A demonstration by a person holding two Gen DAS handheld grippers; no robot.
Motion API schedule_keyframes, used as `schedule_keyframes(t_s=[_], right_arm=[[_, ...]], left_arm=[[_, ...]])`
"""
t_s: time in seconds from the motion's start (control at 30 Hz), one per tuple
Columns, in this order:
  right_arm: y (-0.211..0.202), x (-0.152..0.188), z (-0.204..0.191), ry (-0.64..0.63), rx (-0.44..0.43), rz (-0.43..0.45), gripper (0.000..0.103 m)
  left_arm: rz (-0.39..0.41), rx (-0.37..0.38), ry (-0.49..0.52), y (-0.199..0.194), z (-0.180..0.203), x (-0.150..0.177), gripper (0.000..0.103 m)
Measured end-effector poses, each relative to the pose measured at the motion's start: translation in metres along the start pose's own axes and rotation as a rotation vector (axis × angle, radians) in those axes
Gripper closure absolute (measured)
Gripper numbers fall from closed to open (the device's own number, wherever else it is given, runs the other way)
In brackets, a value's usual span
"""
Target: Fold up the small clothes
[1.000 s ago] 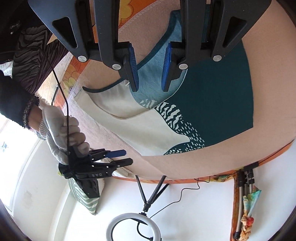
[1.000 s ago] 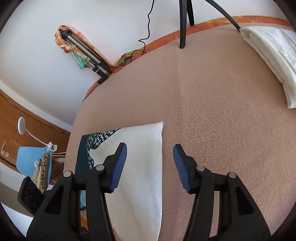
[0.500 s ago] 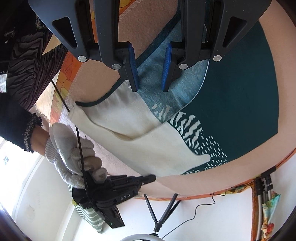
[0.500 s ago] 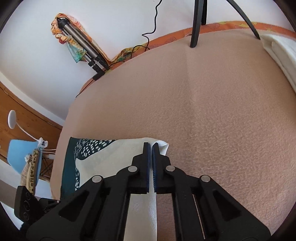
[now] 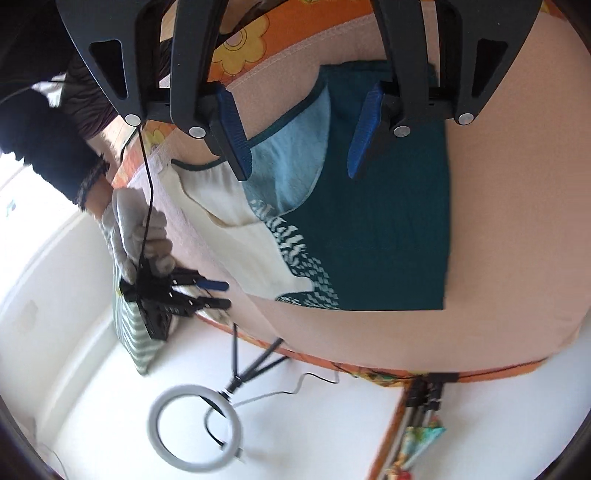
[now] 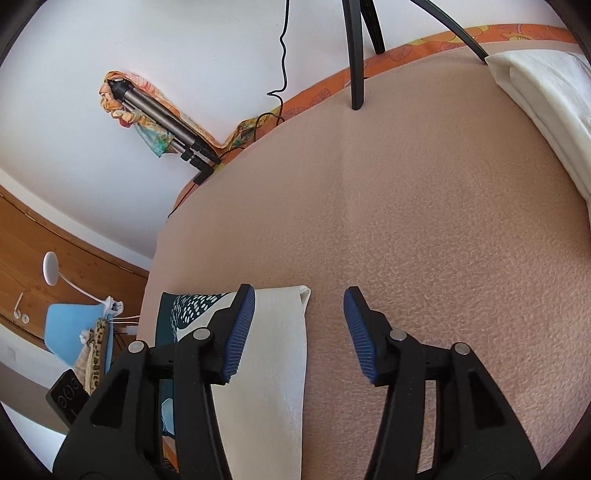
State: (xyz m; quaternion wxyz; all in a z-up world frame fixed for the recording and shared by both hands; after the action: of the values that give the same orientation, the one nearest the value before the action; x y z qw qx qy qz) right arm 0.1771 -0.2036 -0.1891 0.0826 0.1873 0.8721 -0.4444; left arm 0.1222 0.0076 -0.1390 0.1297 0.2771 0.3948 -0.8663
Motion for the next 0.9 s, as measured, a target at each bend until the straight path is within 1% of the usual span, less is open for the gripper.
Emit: schedule_keyframes(t_s=[0.07, 0.1, 0.13, 0.17, 0.27, 0.33, 0.4, 0.5, 0.6, 0.67, 0.7, 0.73, 0.77, 0.8, 0.83, 0.87, 0.9], right_arm=[[0.004, 0.000, 0.003, 0.015, -0.016, -0.008, 0.050], [0.007, 0.000, 0.006, 0.032, -0.025, -0.011, 0.050], [0.010, -0.001, 0.008, 0.048, -0.036, -0.011, 0.050], [0.014, -0.002, 0.009, 0.063, -0.044, -0.012, 0.050], [0.022, -0.005, 0.007, 0.068, -0.062, -0.007, 0.050], [0.023, -0.007, 0.003, 0.059, -0.083, -0.009, 0.048], [0.029, -0.005, -0.001, 0.063, -0.129, -0.035, 0.048], [0.034, 0.001, -0.012, 0.002, -0.126, -0.042, 0.048], [0.038, 0.010, -0.023, -0.034, -0.167, -0.085, 0.048], [0.038, 0.012, -0.026, -0.057, -0.157, -0.077, 0.048], [0.038, 0.012, -0.027, -0.056, -0.160, -0.080, 0.048], [0.039, 0.012, -0.026, -0.046, -0.168, -0.081, 0.048], [0.039, 0.011, -0.025, -0.031, -0.173, -0.080, 0.050], [0.040, 0.011, -0.024, -0.019, -0.173, -0.079, 0.055], [0.041, 0.011, -0.023, -0.012, -0.165, -0.081, 0.059], [0.043, 0.011, -0.022, -0.011, -0.150, -0.080, 0.067], [0.044, 0.011, -0.022, -0.015, -0.131, -0.081, 0.079]], left_arm=[[0.033, 0.024, -0.173, -0.012, -0.031, 0.002, 0.045], [0.035, 0.035, -0.256, -0.016, -0.045, 0.006, 0.045], [0.034, 0.029, -0.326, -0.017, -0.060, 0.010, 0.045], [0.034, 0.023, -0.374, -0.019, -0.069, 0.015, 0.045], [0.029, 0.030, -0.454, -0.015, -0.085, 0.023, 0.045], [0.034, 0.063, -0.470, -0.013, -0.084, 0.022, 0.045], [0.026, 0.079, -0.458, -0.007, -0.079, 0.022, 0.045], [0.015, 0.094, -0.418, 0.004, -0.069, 0.016, 0.045], [0.005, 0.114, -0.402, 0.016, -0.059, 0.008, 0.045], [0.003, 0.115, -0.392, 0.023, -0.057, 0.002, 0.045], [0.004, 0.118, -0.389, 0.027, -0.056, -0.001, 0.048], [0.005, 0.117, -0.388, 0.030, -0.056, -0.005, 0.049], [0.008, 0.113, -0.387, 0.033, -0.056, -0.007, 0.054], [0.006, 0.106, -0.389, 0.035, -0.057, -0.007, 0.065], [0.001, 0.102, -0.392, 0.038, -0.058, -0.007, 0.072], [-0.003, 0.098, -0.395, 0.040, -0.060, -0.005, 0.083], [-0.003, 0.082, -0.394, 0.041, -0.062, -0.005, 0.094]])
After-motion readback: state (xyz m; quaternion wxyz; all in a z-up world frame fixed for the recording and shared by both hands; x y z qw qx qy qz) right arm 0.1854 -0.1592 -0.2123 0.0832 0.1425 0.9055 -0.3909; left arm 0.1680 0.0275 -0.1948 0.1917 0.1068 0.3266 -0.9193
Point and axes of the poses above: each gripper's, at about its wrist camera, not at the fingertips, and y roughly the way its jaws point, z to its right, x to its underside, the point moved 7 cm from there along y, roughly the way its jaws point, and after that the axes turned 4 degrees about x, right-handed, at the moved point
